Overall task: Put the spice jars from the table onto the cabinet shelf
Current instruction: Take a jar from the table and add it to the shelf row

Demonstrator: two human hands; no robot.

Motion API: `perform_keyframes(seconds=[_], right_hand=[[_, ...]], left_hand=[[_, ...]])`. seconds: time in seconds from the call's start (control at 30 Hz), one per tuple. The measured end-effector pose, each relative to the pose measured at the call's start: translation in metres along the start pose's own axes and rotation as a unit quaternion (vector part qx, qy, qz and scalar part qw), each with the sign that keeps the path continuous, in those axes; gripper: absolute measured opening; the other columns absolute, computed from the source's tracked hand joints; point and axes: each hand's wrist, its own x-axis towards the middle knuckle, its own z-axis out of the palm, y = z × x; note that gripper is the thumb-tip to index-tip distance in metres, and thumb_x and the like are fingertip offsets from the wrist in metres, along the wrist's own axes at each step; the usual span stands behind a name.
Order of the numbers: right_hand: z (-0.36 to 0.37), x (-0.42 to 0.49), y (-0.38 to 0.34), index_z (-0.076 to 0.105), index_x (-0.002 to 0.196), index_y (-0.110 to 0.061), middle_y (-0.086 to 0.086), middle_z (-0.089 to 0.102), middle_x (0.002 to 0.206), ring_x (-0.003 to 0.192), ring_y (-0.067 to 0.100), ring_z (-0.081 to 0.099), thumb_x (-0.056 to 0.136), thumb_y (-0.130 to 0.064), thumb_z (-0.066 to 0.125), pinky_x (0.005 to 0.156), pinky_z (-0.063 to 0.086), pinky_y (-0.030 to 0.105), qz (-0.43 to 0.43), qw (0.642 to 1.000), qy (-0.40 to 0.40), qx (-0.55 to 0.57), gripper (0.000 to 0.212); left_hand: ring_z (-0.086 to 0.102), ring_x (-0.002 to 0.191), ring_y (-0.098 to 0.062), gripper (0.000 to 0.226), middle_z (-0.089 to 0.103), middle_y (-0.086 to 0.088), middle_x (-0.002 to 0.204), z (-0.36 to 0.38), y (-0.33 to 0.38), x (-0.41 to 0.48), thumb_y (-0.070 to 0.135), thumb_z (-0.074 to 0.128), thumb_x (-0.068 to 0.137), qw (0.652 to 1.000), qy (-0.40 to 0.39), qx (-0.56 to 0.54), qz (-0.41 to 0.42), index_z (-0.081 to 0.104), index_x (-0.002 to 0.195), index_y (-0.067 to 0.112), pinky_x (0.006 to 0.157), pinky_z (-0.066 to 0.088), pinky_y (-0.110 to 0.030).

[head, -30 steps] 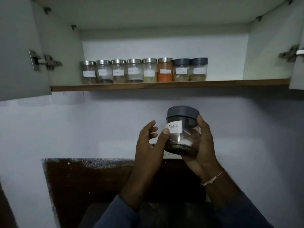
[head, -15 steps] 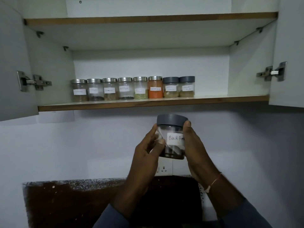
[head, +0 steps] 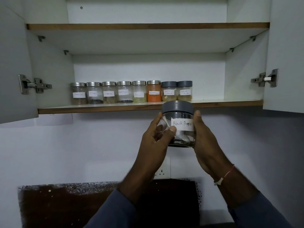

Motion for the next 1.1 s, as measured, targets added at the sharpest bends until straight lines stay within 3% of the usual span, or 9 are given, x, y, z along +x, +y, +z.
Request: perform_keyframes(seconds=[0.2, 0.4, 0.47, 0.57, 0.63, 0.73, 0.8, 0.93, 1.1], right_hand=[[-0.016, 0.001, -0.016, 0.062, 0.104, -0.04, -0.009, 0.074, 0.1, 0.097, 0.012, 0.069, 0.081, -0.062, 0.035, 0.08, 0.056, 0.033, 0.01, 0.999, -0.039, 0.005, 0.042], [-0.035, 0.013, -0.054, 0.056, 0.121, -0.03, -0.008, 0.073, 0.103, 0.094, 0.007, 0.07, 0.081, -0.039, 0.059, 0.069, 0.057, 0.022, -0.043, 0.992, -0.095, -0.074, 0.041], [-0.045, 0.026, -0.066, 0.055, 0.123, -0.026, -0.004, 0.073, 0.105, 0.096, 0.013, 0.071, 0.077, -0.033, 0.066, 0.072, 0.059, 0.027, -0.057, 0.991, -0.097, -0.076, 0.048], [-0.059, 0.049, -0.079, 0.048, 0.134, -0.025, 0.002, 0.068, 0.118, 0.104, 0.02, 0.069, 0.071, -0.036, 0.074, 0.083, 0.059, 0.039, -0.071, 0.988, -0.073, -0.117, 0.069], [-0.068, 0.068, -0.084, 0.04, 0.14, -0.028, 0.002, 0.065, 0.122, 0.106, 0.02, 0.067, 0.067, -0.036, 0.079, 0.084, 0.059, 0.039, -0.089, 0.985, -0.04, -0.142, 0.083], [-0.079, 0.096, -0.083, 0.02, 0.147, -0.043, 0.001, 0.054, 0.128, 0.11, 0.02, 0.061, 0.071, -0.031, 0.083, 0.09, 0.056, 0.039, -0.11, 0.973, -0.004, -0.201, 0.099], [-0.087, 0.112, -0.075, 0.02, 0.145, -0.043, 0.002, 0.051, 0.128, 0.108, 0.019, 0.06, 0.073, -0.03, 0.083, 0.09, 0.055, 0.036, -0.129, 0.956, 0.012, -0.263, 0.096], [-0.104, 0.143, -0.055, 0.028, 0.137, -0.037, -0.001, 0.054, 0.123, 0.103, 0.018, 0.061, 0.072, -0.036, 0.083, 0.089, 0.055, 0.036, -0.121, 0.95, 0.052, -0.284, 0.085], [-0.118, 0.184, -0.05, 0.028, 0.136, -0.028, -0.001, 0.052, 0.114, 0.095, 0.015, 0.056, 0.074, -0.033, 0.081, 0.071, 0.045, 0.019, -0.093, 0.922, 0.011, -0.375, 0.082]], left_hand=[[0.052, 0.127, -0.018, 0.069, 0.052, -0.002, 0.141, 0.004, 0.006, 0.007, 0.045, 0.061, 0.082, 0.999, -0.024, -0.006, 0.03, 0.03, 0.143, 0.046, 0.106, 0.044, -0.045], [0.051, 0.096, 0.028, 0.072, 0.05, 0.038, 0.107, 0.012, 0.025, 0.028, 0.02, 0.065, 0.089, 0.986, -0.108, 0.09, 0.085, 0.021, 0.128, 0.06, 0.072, 0.046, -0.001], [0.046, 0.088, 0.035, 0.074, 0.042, 0.038, 0.115, 0.017, 0.036, 0.042, 0.022, 0.064, 0.09, 0.979, -0.129, 0.123, 0.104, 0.015, 0.138, 0.051, 0.071, 0.042, 0.004], [0.042, 0.11, 0.019, 0.086, 0.036, 0.012, 0.148, 0.029, 0.051, 0.067, 0.031, 0.062, 0.09, 0.962, -0.143, 0.192, 0.132, 0.002, 0.152, 0.031, 0.084, 0.038, -0.001], [0.042, 0.129, -0.002, 0.089, 0.032, 0.004, 0.154, 0.038, 0.055, 0.087, 0.033, 0.061, 0.091, 0.947, -0.147, 0.244, 0.147, -0.004, 0.153, 0.026, 0.095, 0.036, -0.011], [0.033, 0.14, -0.016, 0.088, 0.029, -0.002, 0.156, 0.049, 0.051, 0.121, 0.039, 0.057, 0.092, 0.922, -0.155, 0.32, 0.154, -0.004, 0.153, 0.021, 0.106, 0.032, -0.023], [0.033, 0.141, -0.02, 0.079, 0.031, -0.005, 0.155, 0.052, 0.043, 0.141, 0.045, 0.05, 0.094, 0.901, -0.153, 0.38, 0.143, 0.003, 0.153, 0.02, 0.11, 0.03, -0.03], [0.044, 0.132, -0.025, 0.047, 0.049, -0.008, 0.143, 0.059, 0.022, 0.172, 0.044, 0.027, 0.102, 0.868, -0.193, 0.453, 0.068, 0.045, 0.14, 0.022, 0.107, 0.036, -0.036], [0.033, 0.14, -0.026, 0.056, 0.032, -0.011, 0.154, 0.071, 0.026, 0.201, 0.045, 0.018, 0.103, 0.825, -0.229, 0.512, -0.075, 0.036, 0.145, 0.014, 0.112, 0.024, -0.036]])
